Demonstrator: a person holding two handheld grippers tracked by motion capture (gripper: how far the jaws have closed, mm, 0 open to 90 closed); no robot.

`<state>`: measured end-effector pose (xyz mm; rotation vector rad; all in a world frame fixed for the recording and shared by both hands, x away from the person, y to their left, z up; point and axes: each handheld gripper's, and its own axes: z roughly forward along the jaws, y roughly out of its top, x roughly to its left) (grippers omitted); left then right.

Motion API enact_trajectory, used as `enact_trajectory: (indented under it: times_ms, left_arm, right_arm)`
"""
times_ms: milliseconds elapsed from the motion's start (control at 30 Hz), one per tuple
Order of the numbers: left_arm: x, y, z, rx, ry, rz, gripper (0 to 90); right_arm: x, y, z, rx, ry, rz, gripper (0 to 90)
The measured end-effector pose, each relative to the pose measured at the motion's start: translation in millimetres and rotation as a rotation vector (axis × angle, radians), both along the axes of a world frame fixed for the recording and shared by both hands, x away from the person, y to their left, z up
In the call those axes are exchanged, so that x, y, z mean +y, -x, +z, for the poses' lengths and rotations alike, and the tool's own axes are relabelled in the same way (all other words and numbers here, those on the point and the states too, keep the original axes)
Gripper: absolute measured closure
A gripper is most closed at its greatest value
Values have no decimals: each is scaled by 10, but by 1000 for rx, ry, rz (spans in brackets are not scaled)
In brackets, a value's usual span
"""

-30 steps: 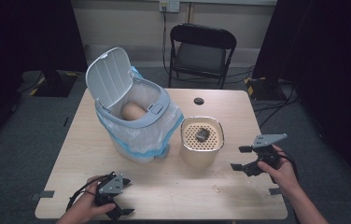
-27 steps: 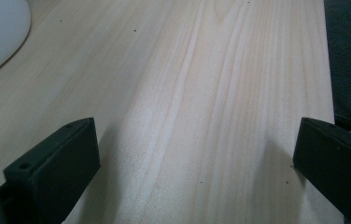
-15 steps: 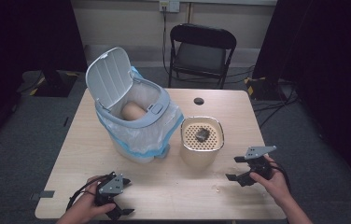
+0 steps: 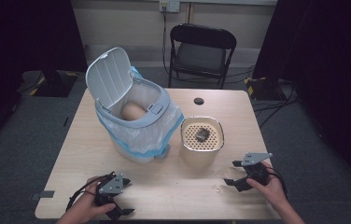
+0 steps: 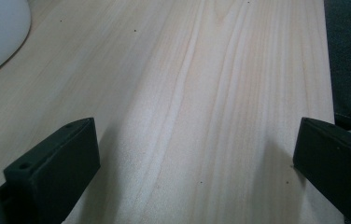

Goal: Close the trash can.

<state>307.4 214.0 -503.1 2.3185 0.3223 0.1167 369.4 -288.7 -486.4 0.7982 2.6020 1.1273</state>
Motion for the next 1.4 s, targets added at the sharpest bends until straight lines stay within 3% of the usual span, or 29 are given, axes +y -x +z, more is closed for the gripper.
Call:
enact_trajectory:
  times_ms: [133, 367, 633, 733, 833, 867, 1133, 1200, 1300, 1400]
  left_arm:
    - [0, 0, 0, 0, 0, 0, 0]
    - [1, 0, 0, 0, 0, 0, 0]
    - [31, 10, 7, 12, 4, 22, 0]
    - [83, -1, 38, 39, 22, 48, 50]
    - [156, -29, 88, 59, 35, 67, 208]
    - [176, -36, 106, 62, 41, 82, 174]
    - [353, -143, 428, 91, 72, 148, 166]
    - [421, -189, 589, 105, 79, 164, 164]
    - [465, -222, 698, 112, 105, 180, 160]
    - [543, -283, 930, 101, 99, 218, 160]
  right_arm:
    - [-10, 15, -90, 7, 15, 5, 147]
    - [-25, 48, -127, -32, 9, 11, 143]
    - [-33, 57, -134, -33, 4, 2, 138]
    - [-33, 57, -134, -34, 4, 1, 138]
    - [-33, 57, -134, -34, 4, 1, 138]
    - [-33, 57, -134, -34, 4, 1, 138]
    - [-33, 57, -135, -33, 4, 1, 138]
    - [-33, 57, -134, -33, 4, 2, 138]
    - [-33, 57, -135, -33, 4, 2, 138]
    - [-33, 57, -135, -33, 4, 1, 138]
